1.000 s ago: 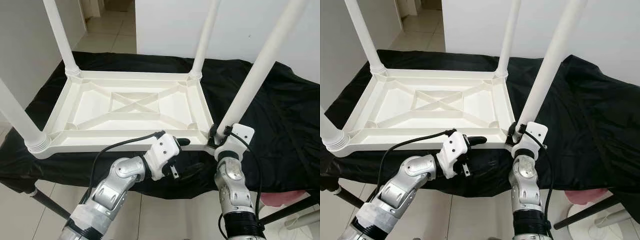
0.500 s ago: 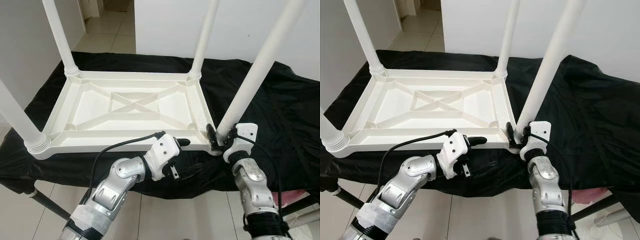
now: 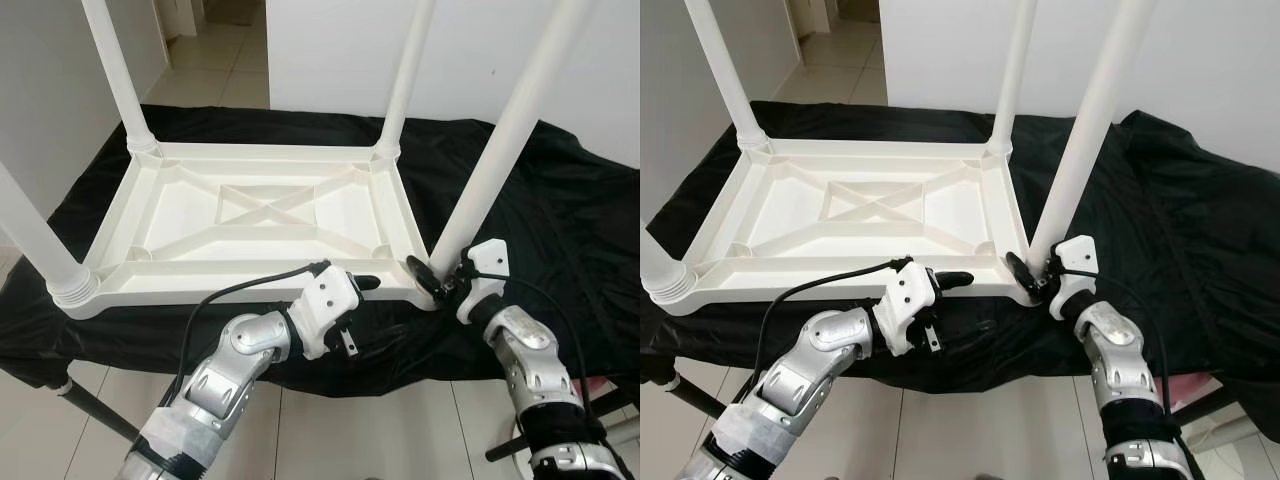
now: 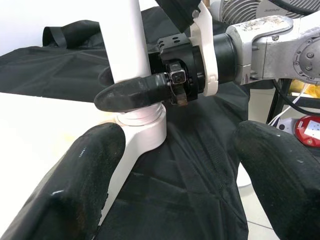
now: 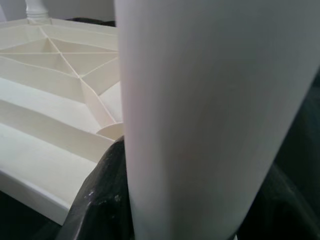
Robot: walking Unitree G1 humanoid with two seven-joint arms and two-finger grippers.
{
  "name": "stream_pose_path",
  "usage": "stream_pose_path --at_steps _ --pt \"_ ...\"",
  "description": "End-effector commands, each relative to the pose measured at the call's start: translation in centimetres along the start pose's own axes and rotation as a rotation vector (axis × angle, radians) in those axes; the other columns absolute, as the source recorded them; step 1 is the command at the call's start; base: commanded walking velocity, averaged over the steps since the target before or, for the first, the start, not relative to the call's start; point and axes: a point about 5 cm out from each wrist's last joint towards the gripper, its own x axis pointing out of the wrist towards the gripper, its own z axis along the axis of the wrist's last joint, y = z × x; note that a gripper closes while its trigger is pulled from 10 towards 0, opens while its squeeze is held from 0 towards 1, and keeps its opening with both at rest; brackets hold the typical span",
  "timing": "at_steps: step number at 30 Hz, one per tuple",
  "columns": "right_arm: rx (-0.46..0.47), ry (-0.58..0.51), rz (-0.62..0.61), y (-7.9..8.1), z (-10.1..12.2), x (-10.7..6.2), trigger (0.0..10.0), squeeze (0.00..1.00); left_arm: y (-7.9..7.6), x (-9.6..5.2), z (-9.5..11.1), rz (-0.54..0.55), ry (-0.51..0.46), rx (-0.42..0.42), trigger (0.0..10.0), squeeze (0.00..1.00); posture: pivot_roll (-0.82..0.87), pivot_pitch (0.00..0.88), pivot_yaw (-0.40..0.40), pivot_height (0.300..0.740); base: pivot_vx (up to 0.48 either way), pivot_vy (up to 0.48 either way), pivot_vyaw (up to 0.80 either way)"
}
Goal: Building children table
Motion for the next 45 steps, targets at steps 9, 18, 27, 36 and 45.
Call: stream_pose_path --at_steps 9,18,27,36,45 --pt "0.018 0.048 -0.005 0.1 -0.9 -0.3 10.0 0.0 0.3 0.0 0.1 0.012 0.009 0.019 10.0 0.0 -0.08 0.0 -0.022 0.74 0.0 0.0 0.0" --pt "0.071 0.095 -0.198 0.6 -1.5 -0.3 10.0 0.0 0.2 0.0 -0.2 0.005 0.022 0.022 10.0 0.0 -0.1 0.0 -0.01 0.74 0.0 0.0 0.0" --pt "0.171 0.106 -0.54 1.8 -1.9 -0.4 10.0 0.0 0.0 0.4 -0.4 -0.01 0.026 0.023 10.0 0.0 -0.11 0.0 -0.004 0.74 0.0 0.0 0.0" --pt "0.195 0.108 -0.828 3.4 -1.3 0.4 10.0 0.0 -0.1 0.6 -0.3 -0.01 0.017 0.02 10.0 0.0 -0.11 0.0 -0.01 0.74 0.0 0.0 0.0" --pt "0.239 0.053 -0.747 3.9 -0.4 1.0 10.0 0.42 -0.1 0.3 -0.4 -0.001 0.022 0.023 10.0 0.0 -0.1 0.0 -0.02 0.74 0.0 0.0 0.0"
